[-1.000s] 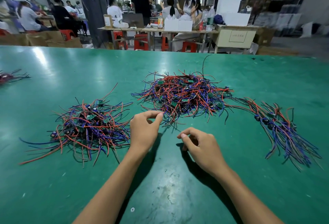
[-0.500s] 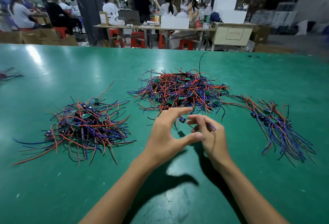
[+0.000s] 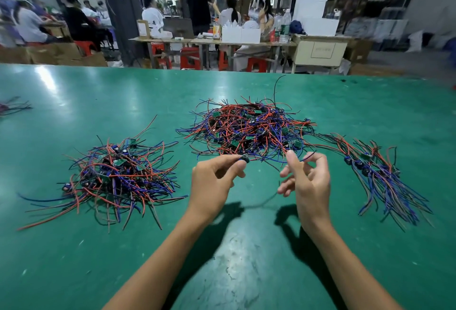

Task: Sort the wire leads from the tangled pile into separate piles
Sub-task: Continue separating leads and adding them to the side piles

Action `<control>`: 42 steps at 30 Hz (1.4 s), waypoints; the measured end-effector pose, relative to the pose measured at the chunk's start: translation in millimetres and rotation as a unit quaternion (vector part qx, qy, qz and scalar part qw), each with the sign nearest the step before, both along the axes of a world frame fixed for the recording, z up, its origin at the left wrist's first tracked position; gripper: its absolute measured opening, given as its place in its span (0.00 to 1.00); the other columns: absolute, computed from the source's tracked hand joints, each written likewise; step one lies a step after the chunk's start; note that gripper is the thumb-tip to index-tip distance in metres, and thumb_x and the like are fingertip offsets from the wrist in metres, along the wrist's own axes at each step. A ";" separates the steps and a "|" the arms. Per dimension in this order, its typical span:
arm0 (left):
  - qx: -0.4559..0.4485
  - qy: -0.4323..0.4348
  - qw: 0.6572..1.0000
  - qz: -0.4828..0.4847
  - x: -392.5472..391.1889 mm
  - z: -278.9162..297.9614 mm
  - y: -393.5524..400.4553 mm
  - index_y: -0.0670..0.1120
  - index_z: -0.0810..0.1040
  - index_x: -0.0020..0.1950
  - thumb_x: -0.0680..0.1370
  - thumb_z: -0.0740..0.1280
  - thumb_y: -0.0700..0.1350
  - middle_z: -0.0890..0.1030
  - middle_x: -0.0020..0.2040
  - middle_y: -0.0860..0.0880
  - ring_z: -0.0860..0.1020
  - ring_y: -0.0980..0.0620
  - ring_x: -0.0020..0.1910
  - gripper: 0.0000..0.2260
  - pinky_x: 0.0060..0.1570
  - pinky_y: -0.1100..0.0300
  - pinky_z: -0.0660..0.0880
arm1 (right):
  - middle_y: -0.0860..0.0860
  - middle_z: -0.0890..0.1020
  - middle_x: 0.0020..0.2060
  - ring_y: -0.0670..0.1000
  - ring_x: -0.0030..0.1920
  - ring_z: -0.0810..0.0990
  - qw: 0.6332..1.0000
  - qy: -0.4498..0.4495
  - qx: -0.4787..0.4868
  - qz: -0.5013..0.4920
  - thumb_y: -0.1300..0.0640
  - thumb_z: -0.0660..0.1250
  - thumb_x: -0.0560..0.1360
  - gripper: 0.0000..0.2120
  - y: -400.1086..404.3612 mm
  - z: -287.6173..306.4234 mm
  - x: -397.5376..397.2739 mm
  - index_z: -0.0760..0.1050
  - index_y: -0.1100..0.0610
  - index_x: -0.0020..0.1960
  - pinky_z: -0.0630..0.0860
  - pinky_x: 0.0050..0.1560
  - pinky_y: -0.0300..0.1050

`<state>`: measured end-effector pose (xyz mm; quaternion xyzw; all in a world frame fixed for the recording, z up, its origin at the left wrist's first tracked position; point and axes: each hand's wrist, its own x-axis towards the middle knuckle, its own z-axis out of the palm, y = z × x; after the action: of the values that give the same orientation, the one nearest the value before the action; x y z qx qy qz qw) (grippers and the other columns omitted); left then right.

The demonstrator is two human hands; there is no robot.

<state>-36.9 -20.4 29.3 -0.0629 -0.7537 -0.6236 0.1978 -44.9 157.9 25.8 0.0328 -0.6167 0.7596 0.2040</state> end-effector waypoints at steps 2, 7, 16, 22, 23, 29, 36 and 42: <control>0.072 -0.033 0.997 0.003 -0.9 0.7 1.8 0.49 0.86 0.46 0.78 0.72 0.43 0.85 0.35 0.48 0.74 0.55 0.29 0.04 0.32 0.65 0.74 | 0.57 0.81 0.31 0.58 0.23 0.78 0.999 -0.005 0.024 0.042 0.38 0.71 0.70 0.15 -5.1 -1.0 3.8 0.70 0.45 0.41 0.71 0.23 0.41; 0.154 -0.123 0.980 -0.006 -0.7 -2.5 3.7 0.45 0.86 0.46 0.78 0.72 0.49 0.86 0.37 0.49 0.72 0.57 0.26 0.08 0.32 0.67 0.73 | 0.55 0.87 0.43 0.57 0.41 0.87 0.985 -0.020 0.118 0.128 0.38 0.70 0.71 0.14 -20.9 -9.5 7.9 0.77 0.47 0.46 0.80 0.38 0.48; 0.166 -0.005 0.979 0.120 -6.4 21.9 -29.3 0.50 0.86 0.49 0.78 0.72 0.48 0.87 0.42 0.50 0.77 0.58 0.31 0.04 0.35 0.66 0.75 | 0.47 0.76 0.69 0.51 0.59 0.83 0.988 -0.014 0.081 0.130 0.46 0.74 0.69 0.38 -16.5 -12.3 3.2 0.59 0.36 0.73 0.79 0.52 0.44; -0.098 0.127 0.856 0.491 -2.2 23.3 -114.7 0.49 0.85 0.56 0.78 0.70 0.53 0.83 0.49 0.46 0.78 0.44 0.48 0.12 0.50 0.54 0.73 | 0.48 0.72 0.72 0.48 0.52 0.84 0.970 -0.032 0.197 0.137 0.62 0.74 0.75 0.38 -21.7 -20.4 4.5 0.57 0.43 0.76 0.81 0.58 0.49; -0.127 0.077 0.836 0.528 -2.5 18.3 -122.9 0.50 0.85 0.56 0.77 0.70 0.54 0.81 0.51 0.43 0.75 0.41 0.52 0.12 0.52 0.53 0.71 | 0.46 0.72 0.70 0.47 0.53 0.84 0.962 -0.040 0.229 0.141 0.61 0.74 0.75 0.38 -23.1 -21.5 5.2 0.57 0.44 0.77 0.79 0.59 0.46; -0.201 -0.028 0.786 0.584 -4.6 15.9 -113.9 0.52 0.77 0.63 0.74 0.69 0.55 0.69 0.67 0.40 0.68 0.36 0.61 0.18 0.57 0.47 0.64 | 0.45 0.77 0.64 0.41 0.55 0.80 0.930 -0.069 0.340 0.125 0.59 0.71 0.77 0.30 -24.9 -26.6 3.1 0.62 0.46 0.74 0.75 0.61 0.42; -0.506 0.022 0.833 0.224 -27.2 -18.4 -41.4 0.53 0.76 0.67 0.81 0.63 0.51 0.76 0.66 0.51 0.70 0.49 0.67 0.15 0.64 0.51 0.59 | 0.47 0.81 0.56 0.42 0.54 0.80 0.924 -0.065 0.354 0.131 0.61 0.70 0.77 0.25 -24.6 -30.3 1.3 0.67 0.50 0.71 0.74 0.59 0.38; -0.501 -0.028 0.838 0.216 -30.0 -34.4 -38.9 0.55 0.84 0.54 0.81 0.65 0.54 0.80 0.46 0.54 0.74 0.50 0.49 0.09 0.51 0.54 0.58 | 0.47 0.81 0.54 0.42 0.55 0.79 0.921 -0.063 0.361 0.135 0.61 0.69 0.78 0.23 -24.9 -28.5 2.4 0.68 0.51 0.70 0.74 0.61 0.39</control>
<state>-66.8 -59.3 -5.1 0.0279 -0.9628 -0.1036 0.2479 -42.5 133.0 -2.8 0.1392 -0.8506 0.5059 0.0349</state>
